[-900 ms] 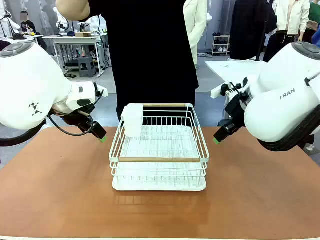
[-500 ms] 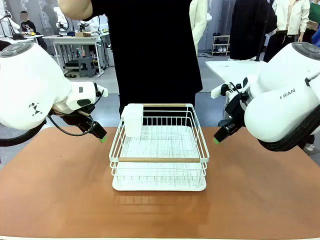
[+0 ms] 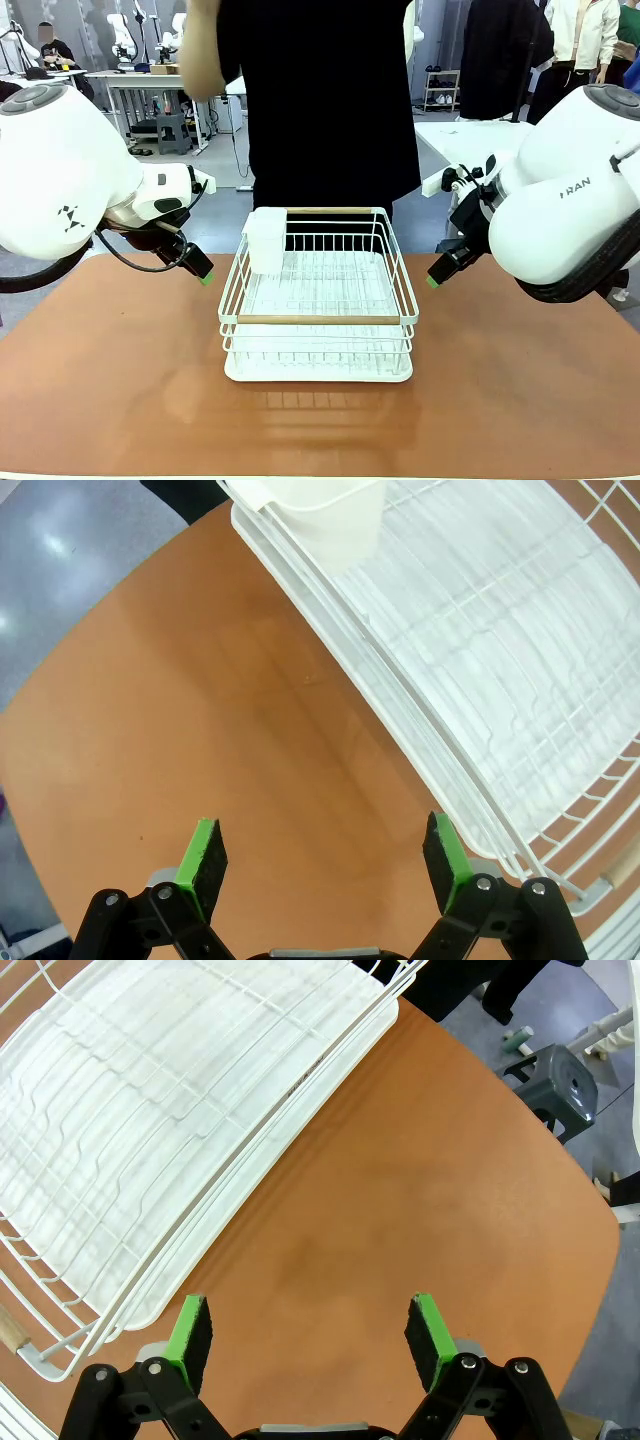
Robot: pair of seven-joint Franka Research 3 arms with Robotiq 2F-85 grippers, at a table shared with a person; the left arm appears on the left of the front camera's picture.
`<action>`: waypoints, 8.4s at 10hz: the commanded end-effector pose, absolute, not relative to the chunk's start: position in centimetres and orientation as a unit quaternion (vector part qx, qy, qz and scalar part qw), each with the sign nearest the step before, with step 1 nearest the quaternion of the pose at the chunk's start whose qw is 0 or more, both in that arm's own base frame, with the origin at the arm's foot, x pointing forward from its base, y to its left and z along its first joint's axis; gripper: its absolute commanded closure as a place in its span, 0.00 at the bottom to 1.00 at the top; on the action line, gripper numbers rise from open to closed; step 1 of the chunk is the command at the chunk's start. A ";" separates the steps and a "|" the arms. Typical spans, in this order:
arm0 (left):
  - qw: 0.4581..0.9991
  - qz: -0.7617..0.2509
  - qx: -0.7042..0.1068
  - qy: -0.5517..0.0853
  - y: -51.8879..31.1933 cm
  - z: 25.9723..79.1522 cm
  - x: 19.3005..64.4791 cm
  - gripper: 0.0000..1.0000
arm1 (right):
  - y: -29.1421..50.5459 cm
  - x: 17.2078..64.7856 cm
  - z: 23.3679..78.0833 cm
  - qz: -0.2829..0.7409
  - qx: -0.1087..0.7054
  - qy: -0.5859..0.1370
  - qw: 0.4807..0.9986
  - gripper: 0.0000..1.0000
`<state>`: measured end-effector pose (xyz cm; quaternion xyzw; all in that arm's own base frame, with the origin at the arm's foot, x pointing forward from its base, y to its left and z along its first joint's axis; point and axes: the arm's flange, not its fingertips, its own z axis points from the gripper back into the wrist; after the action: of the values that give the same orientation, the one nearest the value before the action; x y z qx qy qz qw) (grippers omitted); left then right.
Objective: Clean the table.
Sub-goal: Pick up the Lint Roller when the human hands it over.
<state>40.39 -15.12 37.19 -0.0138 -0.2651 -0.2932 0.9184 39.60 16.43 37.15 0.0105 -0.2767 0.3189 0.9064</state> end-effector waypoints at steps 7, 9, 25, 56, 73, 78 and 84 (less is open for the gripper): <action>0.928 -0.288 -0.033 -0.235 -13.6 40.8 40.0 0.00 | 14.4 41.3 39.4 0.317 0.067 -0.249 0.913 0.00; 0.923 -0.292 -0.150 -0.202 -11.5 44.8 39.1 0.00 | 11.3 43.5 40.6 0.298 0.110 -0.212 0.924 0.00; 0.808 -0.095 -0.562 -0.152 9.3 44.5 32.9 0.00 | -8.2 43.5 35.5 0.045 0.512 0.035 0.857 0.00; 0.752 -0.096 -0.643 -0.112 25.4 37.1 30.4 0.00 | -25.9 35.9 44.3 -0.104 0.643 0.097 0.753 0.00; 0.752 -0.096 -0.643 -0.112 25.4 37.1 30.4 0.00 | -25.9 35.9 44.3 -0.104 0.643 0.097 0.753 0.00; 0.752 -0.096 -0.643 -0.112 25.4 37.1 30.4 0.00 | -25.9 35.9 44.3 -0.104 0.643 0.097 0.753 0.00; 0.752 -0.096 -0.643 -0.112 25.4 37.1 30.4 0.00 | -25.9 35.9 44.3 -0.104 0.643 0.097 0.753 0.00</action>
<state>30.57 25.06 37.16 -0.6448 -0.1085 -0.0988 0.7501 35.87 -25.96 43.85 0.6398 0.0980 -0.0980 0.7559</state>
